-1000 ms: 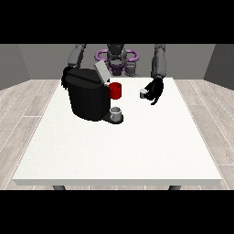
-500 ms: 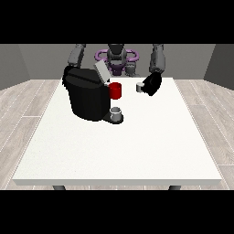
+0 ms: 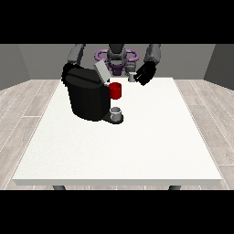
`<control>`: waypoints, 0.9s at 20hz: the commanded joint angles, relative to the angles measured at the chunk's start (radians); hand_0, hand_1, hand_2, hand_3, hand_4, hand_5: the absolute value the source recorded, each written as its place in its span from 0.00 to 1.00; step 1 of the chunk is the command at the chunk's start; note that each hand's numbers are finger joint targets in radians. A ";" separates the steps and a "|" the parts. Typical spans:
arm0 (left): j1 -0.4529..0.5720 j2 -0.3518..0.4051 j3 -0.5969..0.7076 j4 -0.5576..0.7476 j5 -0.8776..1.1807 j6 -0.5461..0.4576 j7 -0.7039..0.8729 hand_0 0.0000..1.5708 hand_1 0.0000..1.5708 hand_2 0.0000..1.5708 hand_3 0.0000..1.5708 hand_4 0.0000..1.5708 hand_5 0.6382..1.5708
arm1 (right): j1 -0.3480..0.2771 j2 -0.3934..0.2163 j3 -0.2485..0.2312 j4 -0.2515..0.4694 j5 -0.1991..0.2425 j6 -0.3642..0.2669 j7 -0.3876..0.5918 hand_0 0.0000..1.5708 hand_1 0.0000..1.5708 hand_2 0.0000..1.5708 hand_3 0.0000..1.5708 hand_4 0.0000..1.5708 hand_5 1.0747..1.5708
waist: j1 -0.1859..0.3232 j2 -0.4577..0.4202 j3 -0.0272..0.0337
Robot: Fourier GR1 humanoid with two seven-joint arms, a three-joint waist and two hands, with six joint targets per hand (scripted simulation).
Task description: Insert the coffee pod into the coffee machine and close the lid
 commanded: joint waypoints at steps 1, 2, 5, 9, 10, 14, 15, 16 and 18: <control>-0.022 -0.008 -0.009 -0.058 0.000 -0.049 0.033 0.93 0.93 0.94 0.91 0.40 1.00 | -0.014 -0.031 -0.010 0.017 0.003 0.006 0.012 0.00 0.00 0.00 0.00 0.19 1.00 | 0.017 -0.012 -0.0002; -0.093 0.008 0.018 -0.053 0.018 -0.063 0.052 0.93 0.93 0.94 0.91 0.40 1.00 | -0.012 -0.023 -0.010 0.027 -0.006 0.027 -0.035 0.00 0.00 0.00 0.00 0.20 1.00 | -0.006 0.014 -0.0001; -0.092 0.053 0.050 -0.024 0.016 -0.062 0.030 0.93 0.93 0.94 0.91 0.40 1.00 | -0.008 -0.031 0.002 -0.031 -0.009 0.043 -0.030 0.00 0.00 0.00 0.00 0.10 1.00 | -0.047 0.043 -0.0003; -0.065 0.021 0.029 -0.083 0.024 -0.113 0.065 0.93 0.93 0.93 0.89 0.40 1.00 | 0.021 -0.032 -0.023 -0.004 -0.035 0.041 -0.010 0.00 0.00 0.00 0.00 0.11 1.00 | -0.020 0.000 -0.0003; -0.134 0.012 0.041 -0.092 0.027 -0.101 0.092 0.85 0.85 0.89 0.88 0.41 1.00 | -0.048 -0.038 -0.042 0.048 -0.034 0.035 -0.068 0.00 0.00 0.00 0.00 0.12 1.00 | -0.006 0.056 -0.0001; -0.211 -0.002 0.104 -0.112 0.106 -0.155 0.173 0.89 0.89 0.91 0.87 0.42 1.00 | -0.034 -0.053 -0.053 0.083 -0.030 0.032 -0.067 0.00 0.00 0.00 0.00 0.15 1.00 | 0.000 0.034 0.0001; -0.208 0.005 0.092 -0.117 0.076 -0.111 0.153 0.86 0.86 0.91 0.89 0.42 1.00 | -0.039 -0.069 -0.061 0.093 -0.036 0.061 -0.115 0.00 0.00 0.00 0.00 0.15 1.00 | -0.014 0.068 0.0001; -0.222 0.017 0.098 -0.097 0.071 -0.103 0.145 0.90 0.90 0.92 0.87 0.40 1.00 | -0.067 -0.068 -0.056 0.059 -0.060 0.079 -0.051 0.00 0.00 0.00 0.00 0.16 1.00 | -0.041 0.075 -0.0001; -0.247 0.062 0.138 -0.071 0.096 -0.125 0.133 0.95 0.95 0.93 0.79 0.40 1.00 | -0.058 -0.075 -0.025 0.033 -0.047 0.111 -0.045 0.00 0.00 0.00 0.00 0.01 1.00 | -0.063 0.086 -0.0003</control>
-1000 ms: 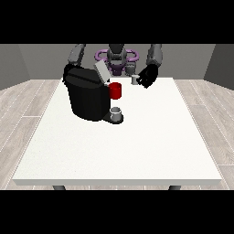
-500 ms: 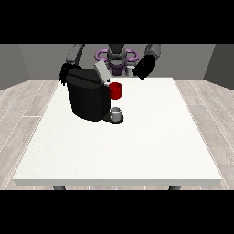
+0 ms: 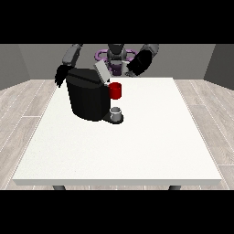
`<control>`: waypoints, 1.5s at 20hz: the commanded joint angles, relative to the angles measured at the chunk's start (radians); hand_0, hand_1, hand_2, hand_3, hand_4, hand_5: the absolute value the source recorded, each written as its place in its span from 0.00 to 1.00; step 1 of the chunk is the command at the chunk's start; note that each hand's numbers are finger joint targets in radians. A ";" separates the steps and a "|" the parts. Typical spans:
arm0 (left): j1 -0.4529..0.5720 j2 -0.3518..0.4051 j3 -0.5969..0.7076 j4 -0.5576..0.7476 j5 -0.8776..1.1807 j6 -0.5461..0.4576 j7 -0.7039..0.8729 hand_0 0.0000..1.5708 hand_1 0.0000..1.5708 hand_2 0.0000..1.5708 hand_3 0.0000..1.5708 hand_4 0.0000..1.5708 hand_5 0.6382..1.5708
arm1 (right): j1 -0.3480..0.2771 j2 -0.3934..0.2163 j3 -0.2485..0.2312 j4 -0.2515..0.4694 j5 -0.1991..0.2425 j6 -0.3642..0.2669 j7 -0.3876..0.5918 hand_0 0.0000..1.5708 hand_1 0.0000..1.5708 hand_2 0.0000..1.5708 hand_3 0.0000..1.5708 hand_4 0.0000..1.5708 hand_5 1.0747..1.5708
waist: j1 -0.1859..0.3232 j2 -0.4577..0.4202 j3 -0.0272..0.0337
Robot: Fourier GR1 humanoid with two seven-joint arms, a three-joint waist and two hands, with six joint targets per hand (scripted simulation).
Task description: Insert the coffee pod into the coffee machine and close the lid
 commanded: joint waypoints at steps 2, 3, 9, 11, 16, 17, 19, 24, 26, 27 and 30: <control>-0.033 0.036 0.056 0.040 0.026 0.016 -0.002 0.88 0.88 0.90 0.80 0.38 1.00 | 0.037 0.000 0.046 -0.025 0.009 0.080 -0.057 0.00 0.00 0.00 0.00 0.09 1.00 | -0.057 0.044 -0.0003; -0.078 0.003 0.041 0.037 0.012 0.034 0.050 0.86 0.86 0.89 0.84 0.39 1.00 | -0.021 -0.024 0.014 0.010 -0.008 0.085 -0.069 0.00 0.00 0.00 0.00 0.08 1.00 | -0.049 0.080 0.0001; -0.182 0.099 0.108 0.098 0.034 0.039 0.025 0.91 0.91 0.93 0.84 0.40 1.00 | -0.097 -0.009 0.055 -0.025 0.001 0.114 -0.057 0.00 0.00 0.00 0.00 0.10 1.00 | -0.090 0.173 -0.0001; -0.181 0.087 0.114 0.113 0.035 0.074 0.004 0.89 0.89 0.92 0.88 0.39 1.00 | -0.111 0.009 0.060 -0.027 0.017 0.080 -0.069 0.00 0.00 0.00 0.00 0.18 1.00 | -0.099 0.200 -0.0002; -0.241 0.126 0.145 0.129 0.055 0.064 0.044 0.92 0.92 0.93 0.88 0.38 1.00 | -0.109 0.010 0.057 0.022 0.018 0.093 -0.085 0.00 0.00 0.00 0.00 0.15 1.00 | -0.104 0.204 -0.0001; -0.270 0.148 0.156 0.126 0.079 0.016 0.040 0.93 0.93 0.94 0.89 0.38 1.00 | -0.148 -0.012 0.032 0.048 0.015 0.084 -0.092 0.00 0.00 0.00 0.00 0.11 1.00 | -0.081 0.229 0.0001; -0.270 0.162 0.177 0.127 0.097 0.025 0.010 0.93 0.93 0.94 0.88 0.38 1.00 | -0.127 -0.027 0.023 0.065 0.012 0.110 -0.149 0.00 0.00 0.00 0.00 0.11 1.00 | -0.091 0.267 0.0002; -0.286 0.183 0.157 0.184 0.055 0.058 0.025 0.92 0.92 0.93 0.87 0.40 1.00 | -0.189 -0.017 0.053 0.021 0.016 0.099 -0.026 0.00 0.00 0.00 0.00 0.12 1.00 | -0.137 0.260 -0.0002; -0.270 0.232 0.152 0.199 0.046 0.030 -0.030 0.89 0.89 0.93 0.86 0.42 1.00 | -0.178 -0.005 0.062 -0.004 0.026 0.084 -0.052 0.00 0.00 0.00 0.00 0.15 1.00 | -0.143 0.274 -0.0004; -0.306 0.194 0.130 0.149 0.042 0.034 0.016 0.91 0.91 0.95 0.90 0.43 1.00 | -0.180 -0.032 0.020 0.095 0.016 0.113 -0.153 0.00 0.00 0.00 0.00 0.17 1.00 | -0.109 0.303 0.0008; -0.317 0.171 0.117 0.170 0.031 0.048 0.036 0.94 0.94 0.95 0.89 0.45 1.00 | -0.218 0.004 0.036 0.086 0.028 0.063 -0.094 0.00 0.00 0.00 0.00 0.16 1.00 | -0.117 0.278 0.0004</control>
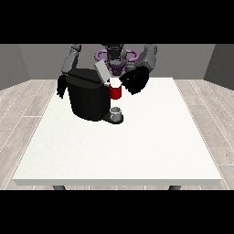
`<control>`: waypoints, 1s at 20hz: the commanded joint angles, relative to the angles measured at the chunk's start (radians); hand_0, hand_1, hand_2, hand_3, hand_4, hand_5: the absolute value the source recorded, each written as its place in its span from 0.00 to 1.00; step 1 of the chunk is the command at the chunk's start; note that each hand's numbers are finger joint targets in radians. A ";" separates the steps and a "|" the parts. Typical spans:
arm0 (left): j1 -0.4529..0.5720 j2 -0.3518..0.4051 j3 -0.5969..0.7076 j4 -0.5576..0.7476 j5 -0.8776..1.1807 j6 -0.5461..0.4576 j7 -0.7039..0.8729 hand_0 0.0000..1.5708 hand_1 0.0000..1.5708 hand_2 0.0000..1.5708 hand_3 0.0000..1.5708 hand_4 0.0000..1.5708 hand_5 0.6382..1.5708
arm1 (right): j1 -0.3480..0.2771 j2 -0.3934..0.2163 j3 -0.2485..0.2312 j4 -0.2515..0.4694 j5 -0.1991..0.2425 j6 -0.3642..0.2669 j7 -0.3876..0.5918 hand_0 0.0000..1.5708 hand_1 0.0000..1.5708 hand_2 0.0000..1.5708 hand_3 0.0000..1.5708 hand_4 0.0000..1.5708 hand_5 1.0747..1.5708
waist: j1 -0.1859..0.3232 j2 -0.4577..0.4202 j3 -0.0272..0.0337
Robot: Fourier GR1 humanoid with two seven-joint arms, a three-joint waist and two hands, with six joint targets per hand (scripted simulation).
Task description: Insert the coffee pod into the coffee machine and close the lid
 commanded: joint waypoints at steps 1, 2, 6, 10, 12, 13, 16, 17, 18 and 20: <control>-0.026 0.032 -0.009 0.027 -0.029 0.020 0.010 0.92 0.92 0.94 0.85 0.45 1.00 | -0.006 -0.010 0.012 0.005 0.007 0.024 -0.007 0.00 0.00 0.00 0.00 0.17 1.00 | -0.030 0.022 -0.0002; -0.027 -0.004 0.001 0.016 0.007 -0.002 0.009 0.90 0.90 0.93 0.86 0.42 1.00 | -0.020 -0.001 -0.011 0.042 0.003 -0.007 -0.018 0.00 0.00 0.00 0.00 0.17 1.00 | 0.005 0.010 -0.0001; -0.038 -0.002 0.007 0.010 -0.007 0.063 -0.003 0.89 0.89 0.92 0.87 0.38 1.00 | -0.051 -0.017 -0.019 0.037 -0.012 0.024 -0.034 0.00 0.00 0.00 0.00 0.17 1.00 | -0.021 0.045 0.0000; -0.073 0.018 0.001 0.016 -0.018 0.052 0.009 0.89 0.89 0.91 0.89 0.40 1.00 | -0.079 -0.021 -0.013 0.054 -0.010 0.037 -0.023 0.00 0.00 0.00 0.00 0.22 1.00 | -0.038 0.067 0.0001; -0.034 -0.022 -0.010 0.012 -0.019 0.072 0.011 0.87 0.87 0.88 0.80 0.35 1.00 | -0.078 -0.034 -0.031 0.080 -0.019 0.038 -0.013 0.00 0.00 0.00 0.00 0.22 1.00 | -0.006 0.034 0.0000; -0.007 -0.058 0.009 0.014 0.017 0.071 -0.018 0.55 0.55 0.58 0.56 0.22 1.00 | -0.074 -0.009 -0.028 0.069 -0.026 0.022 0.009 0.00 0.00 0.00 0.00 0.20 1.00 | 0.009 0.008 -0.0004; 0.089 -0.086 0.039 0.013 0.091 0.011 -0.121 0.00 0.00 0.00 0.00 0.00 1.00 | 0.022 -0.013 -0.032 0.055 -0.037 0.043 -0.009 0.00 0.00 0.00 0.00 0.13 1.00 | 0.031 -0.082 -0.0010; 0.155 -0.133 0.003 -0.015 0.078 0.019 -0.163 0.00 0.00 0.00 0.00 0.00 1.00 | 0.043 -0.004 -0.048 0.089 -0.042 0.023 -0.016 0.00 0.00 0.00 0.00 0.17 1.00 | 0.088 -0.109 -0.0008; 0.150 -0.106 0.032 0.018 0.100 0.001 -0.150 0.00 0.00 0.00 0.00 0.00 1.00 | 0.059 -0.027 -0.032 0.055 -0.050 0.081 0.000 0.00 0.00 0.00 0.00 0.16 1.00 | 0.042 -0.126 -0.0009; 0.250 -0.179 0.039 -0.001 0.138 0.010 -0.214 0.00 0.00 0.00 0.00 0.00 1.00 | 0.135 0.015 -0.016 0.057 -0.023 0.045 -0.081 0.00 0.00 0.00 0.00 0.17 1.00 | 0.094 -0.185 -0.0012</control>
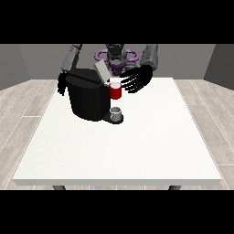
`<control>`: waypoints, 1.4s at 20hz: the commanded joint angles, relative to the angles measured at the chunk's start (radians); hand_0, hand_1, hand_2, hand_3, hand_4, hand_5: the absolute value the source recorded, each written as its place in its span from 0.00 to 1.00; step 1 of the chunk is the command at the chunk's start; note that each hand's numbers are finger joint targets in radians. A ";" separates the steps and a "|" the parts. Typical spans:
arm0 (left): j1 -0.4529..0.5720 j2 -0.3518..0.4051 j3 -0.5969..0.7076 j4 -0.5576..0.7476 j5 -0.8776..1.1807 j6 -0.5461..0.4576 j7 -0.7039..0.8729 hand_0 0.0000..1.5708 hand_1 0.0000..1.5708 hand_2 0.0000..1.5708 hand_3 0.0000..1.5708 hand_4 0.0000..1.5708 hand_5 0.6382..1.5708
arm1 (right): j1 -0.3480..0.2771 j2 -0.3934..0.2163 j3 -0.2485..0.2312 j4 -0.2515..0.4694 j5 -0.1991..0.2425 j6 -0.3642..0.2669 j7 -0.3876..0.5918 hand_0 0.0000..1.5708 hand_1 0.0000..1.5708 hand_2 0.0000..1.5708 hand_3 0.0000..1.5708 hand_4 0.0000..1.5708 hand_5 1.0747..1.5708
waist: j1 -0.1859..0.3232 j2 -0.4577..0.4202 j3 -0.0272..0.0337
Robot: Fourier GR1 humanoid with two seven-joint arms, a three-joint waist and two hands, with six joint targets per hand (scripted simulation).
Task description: Insert the coffee pod into the coffee machine and close the lid
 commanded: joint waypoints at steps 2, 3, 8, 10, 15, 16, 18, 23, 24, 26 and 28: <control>0.206 -0.086 0.008 -0.002 0.073 -0.060 -0.100 0.00 0.00 0.00 0.00 0.00 1.00 | 0.154 0.005 -0.004 0.010 -0.017 0.042 -0.044 0.00 0.00 0.00 0.00 0.14 1.00 | 0.075 -0.171 -0.0005; 0.238 -0.087 0.023 -0.012 0.091 -0.055 -0.148 0.00 0.00 0.00 0.00 0.00 1.00 | 0.142 0.020 -0.012 0.006 -0.008 -0.004 -0.063 0.00 0.00 0.00 0.00 0.13 1.00 | 0.116 -0.161 -0.0008; 0.444 -0.139 0.074 0.012 0.173 -0.088 -0.265 0.00 0.00 0.00 0.00 0.09 1.00 | 0.280 0.074 0.088 -0.083 0.048 0.001 -0.039 0.00 0.00 0.00 0.00 0.00 1.00 | 0.115 -0.335 -0.0023; 0.536 -0.197 0.062 0.031 0.182 -0.105 -0.236 0.00 0.00 0.00 0.00 0.15 1.00 | 0.337 0.071 0.131 -0.117 0.087 -0.008 -0.015 0.00 0.00 0.00 0.00 0.00 1.00 | 0.129 -0.465 -0.0026; 0.708 -0.161 0.067 0.050 0.185 -0.139 -0.309 0.00 0.00 0.00 0.00 0.19 1.00 | 0.354 0.154 0.249 -0.290 0.151 -0.077 0.092 0.00 0.00 0.00 0.00 0.12 1.00 | 0.093 -0.558 -0.0020; 0.761 -0.195 0.054 0.049 0.169 -0.105 -0.295 0.00 0.00 0.00 0.00 0.22 1.00 | 0.371 0.155 0.249 -0.311 0.122 -0.076 0.125 0.00 0.00 0.00 0.00 0.13 1.00 | 0.116 -0.628 -0.0017; 0.757 -0.213 0.062 0.042 0.202 -0.132 -0.251 0.00 0.00 0.00 0.00 0.16 1.00 | 0.360 0.156 0.287 -0.355 0.141 -0.114 0.134 0.00 0.00 0.00 0.00 0.17 1.00 | 0.142 -0.636 -0.0006; 0.777 -0.186 0.066 0.000 0.222 -0.138 -0.277 0.00 0.00 0.00 0.00 0.22 1.00 | 0.296 0.156 0.346 -0.560 0.155 -0.161 0.251 0.00 0.00 0.00 0.00 0.12 1.00 | 0.117 -0.580 -0.0003; 0.849 -0.161 0.052 0.007 0.196 -0.148 -0.360 0.00 0.00 0.00 0.00 0.22 1.00 | 0.299 0.156 0.393 -0.593 0.180 -0.190 0.281 0.00 0.00 0.00 0.00 0.13 1.00 | 0.108 -0.587 -0.0007; 0.893 -0.171 0.043 -0.012 0.209 -0.170 -0.365 0.00 0.00 0.00 0.00 0.22 1.00 | 0.311 0.156 0.380 -0.627 0.186 -0.238 0.271 0.00 0.00 0.00 0.00 0.21 1.00 | 0.149 -0.568 -0.0003; 0.825 -0.142 0.052 -0.100 0.262 -0.224 -0.262 0.00 0.00 0.00 0.00 0.19 1.00 | 0.317 0.156 0.375 -0.658 0.254 -0.255 0.301 0.00 0.00 0.00 0.00 0.28 1.00 | 0.184 -0.541 0.0001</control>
